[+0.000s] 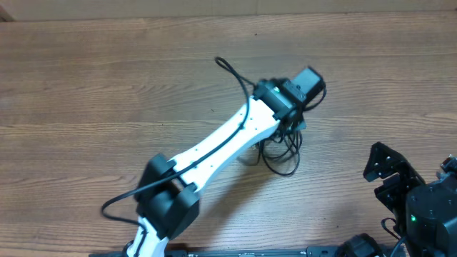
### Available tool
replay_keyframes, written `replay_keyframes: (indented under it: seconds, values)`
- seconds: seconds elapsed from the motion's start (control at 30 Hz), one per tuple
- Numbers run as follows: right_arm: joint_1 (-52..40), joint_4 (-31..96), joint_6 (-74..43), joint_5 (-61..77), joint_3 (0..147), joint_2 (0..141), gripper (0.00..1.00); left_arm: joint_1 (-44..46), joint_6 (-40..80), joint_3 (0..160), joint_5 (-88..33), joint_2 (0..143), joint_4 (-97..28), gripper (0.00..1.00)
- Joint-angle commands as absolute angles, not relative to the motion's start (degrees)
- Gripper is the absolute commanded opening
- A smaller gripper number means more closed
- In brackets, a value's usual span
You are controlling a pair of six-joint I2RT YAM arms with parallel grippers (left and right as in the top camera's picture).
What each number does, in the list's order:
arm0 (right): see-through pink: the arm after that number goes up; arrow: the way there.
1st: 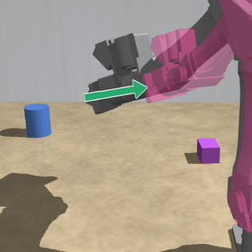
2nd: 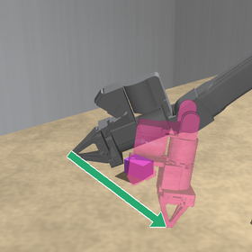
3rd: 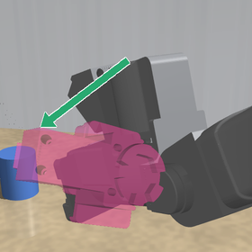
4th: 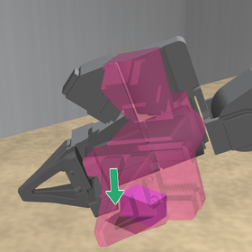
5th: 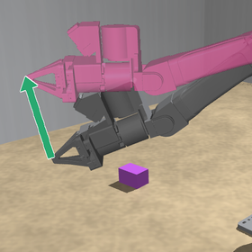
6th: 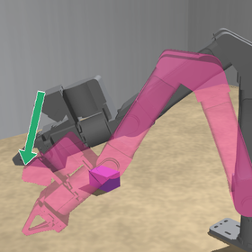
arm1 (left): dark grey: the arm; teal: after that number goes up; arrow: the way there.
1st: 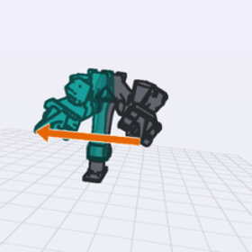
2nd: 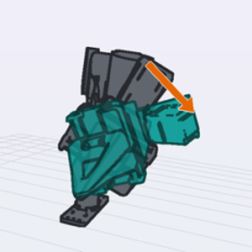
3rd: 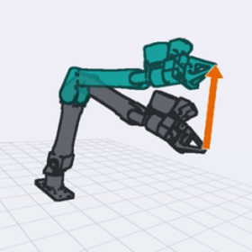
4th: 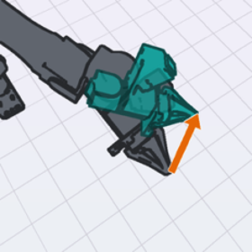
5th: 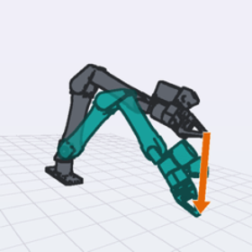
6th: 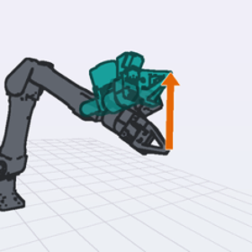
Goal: Untangle cables
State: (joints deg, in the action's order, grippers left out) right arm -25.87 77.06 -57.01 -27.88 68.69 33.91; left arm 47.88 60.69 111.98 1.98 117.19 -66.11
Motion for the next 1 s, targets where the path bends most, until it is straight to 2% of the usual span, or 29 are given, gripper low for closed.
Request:
replay_keyframes:
  seconds: [0.0, 0.17, 0.4, 0.5, 0.6, 0.7, 0.77, 0.83, 0.87, 0.9, 0.97]
  values:
    - [-25.65, 76.47, -57.47, -23.68, 69.28, 33.82, 1.00, 45.74, 56.51, 116.86, 0.40, 109.80, -66.52, 0.04]
    - [-25.65, 74.15, -57.45, -19.68, 67.61, 33.93, 1.00, 42.59, 57.74, 117.99, -1.04, 104.07, -65.95, 0.04]
    - [-25.65, 66.94, -57.45, -14.31, 63.96, 33.93, 1.00, 38.04, 64.49, 117.99, -10.57, 99.90, -65.98, 0.08]
    - [-25.65, 63.64, -57.45, -11.29, 62.28, 33.93, 1.00, 36.49, 70.50, 117.91, -14.15, 99.96, -66.50, 0.07]
    - [-25.65, 61.39, -57.45, -8.75, 60.80, 33.93, 1.00, 35.44, 80.55, 117.84, -16.38, 99.98, -67.31, 0.11]
    - [-25.65, 61.21, -57.43, -8.01, 59.72, 33.98, 1.00, 35.16, 85.65, 117.84, -16.12, 99.98, -67.00, 0.24]
    - [-25.65, 61.87, -57.43, -7.81, 59.55, 34.15, 1.00, 35.18, 85.71, 117.84, -15.18, 99.98, -67.05, 0.23]
    - [-25.65, 62.43, -57.43, -7.84, 59.55, 34.22, 1.00, 35.18, 85.21, 117.84, -13.37, 99.98, -67.07, 0.12]
    - [-25.65, 62.46, -57.43, -7.84, 59.55, 34.26, 1.00, 35.18, 84.66, 117.84, -12.53, 99.98, -67.13, 0.10]
    - [-25.65, 62.41, -57.43, -7.84, 59.55, 34.35, 1.00, 35.16, 83.92, 117.84, -11.31, 99.98, -67.20, 0.10]
    - [-25.65, 62.22, -57.43, -7.84, 59.55, 34.48, 1.00, 35.18, 81.36, 117.84, -8.40, 99.98, -67.33, 0.18]
